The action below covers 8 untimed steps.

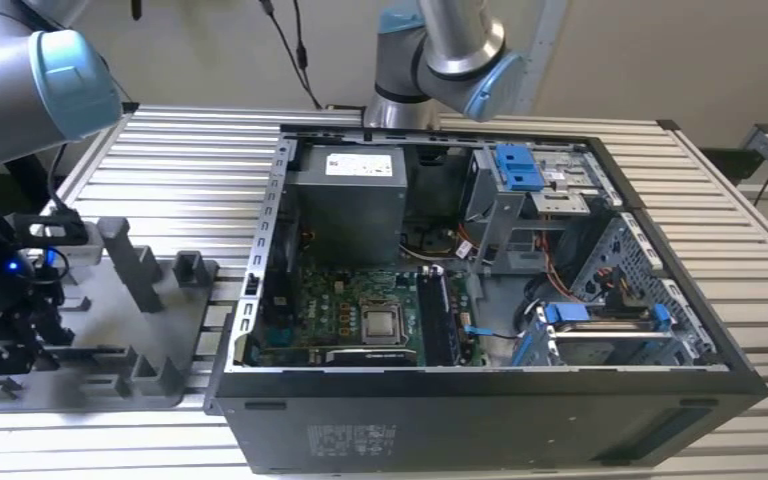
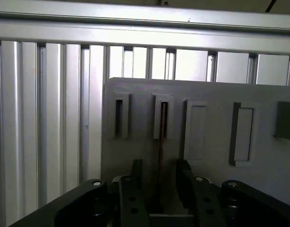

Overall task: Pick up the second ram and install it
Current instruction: 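Pick up the second ram and move it above second insertion slot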

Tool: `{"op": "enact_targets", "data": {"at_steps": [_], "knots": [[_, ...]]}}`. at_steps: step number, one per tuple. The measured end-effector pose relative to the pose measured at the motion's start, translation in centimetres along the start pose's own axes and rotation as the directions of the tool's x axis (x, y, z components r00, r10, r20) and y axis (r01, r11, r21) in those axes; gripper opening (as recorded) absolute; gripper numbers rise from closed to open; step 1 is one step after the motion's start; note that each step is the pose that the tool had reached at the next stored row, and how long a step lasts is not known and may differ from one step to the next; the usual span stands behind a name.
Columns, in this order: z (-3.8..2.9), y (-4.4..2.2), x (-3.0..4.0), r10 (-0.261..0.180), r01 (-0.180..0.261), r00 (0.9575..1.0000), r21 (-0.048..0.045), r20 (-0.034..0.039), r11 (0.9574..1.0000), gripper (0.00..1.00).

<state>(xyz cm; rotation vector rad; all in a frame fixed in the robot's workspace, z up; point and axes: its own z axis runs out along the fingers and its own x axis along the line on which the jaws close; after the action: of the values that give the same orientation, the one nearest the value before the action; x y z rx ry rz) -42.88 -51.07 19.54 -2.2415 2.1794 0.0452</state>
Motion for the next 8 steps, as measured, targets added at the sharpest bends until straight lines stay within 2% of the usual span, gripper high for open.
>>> {"op": "enact_targets", "data": {"at_steps": [1,4,5,6,8], "knots": [[0.00,0.00,0.00,0.000,0.000,1.0000,0.0000,-0.0001,1.0000,0.40],[0.00,0.00,0.00,0.000,0.000,1.0000,0.0000,-0.0002,1.0000,0.21],[0.00,0.00,0.00,0.000,0.000,1.0000,0.0000,-0.0003,1.0000,0.21],[0.00,0.00,0.00,0.000,0.000,1.0000,0.0000,-0.0003,1.0000,0.14],[0.00,0.00,0.00,0.000,0.000,1.0000,0.0000,-0.0004,1.0000,0.14]]}}
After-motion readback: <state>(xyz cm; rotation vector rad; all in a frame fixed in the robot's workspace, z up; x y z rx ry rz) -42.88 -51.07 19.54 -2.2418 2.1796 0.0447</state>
